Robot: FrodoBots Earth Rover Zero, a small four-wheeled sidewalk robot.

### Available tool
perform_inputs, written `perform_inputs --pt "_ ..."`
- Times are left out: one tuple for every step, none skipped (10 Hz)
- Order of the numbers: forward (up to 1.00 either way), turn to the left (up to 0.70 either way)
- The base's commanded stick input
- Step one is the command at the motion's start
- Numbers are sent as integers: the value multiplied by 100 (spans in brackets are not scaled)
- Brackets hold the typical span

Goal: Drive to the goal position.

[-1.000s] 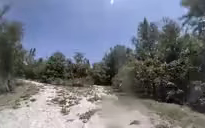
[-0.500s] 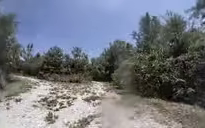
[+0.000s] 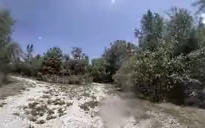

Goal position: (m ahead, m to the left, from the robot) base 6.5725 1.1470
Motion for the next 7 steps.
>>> perform_inputs --pt "85 -1" --pt "85 -1" --pt "85 -1" --pt "85 -1" --pt "85 -1" --pt "85 -1" --pt "85 -1"
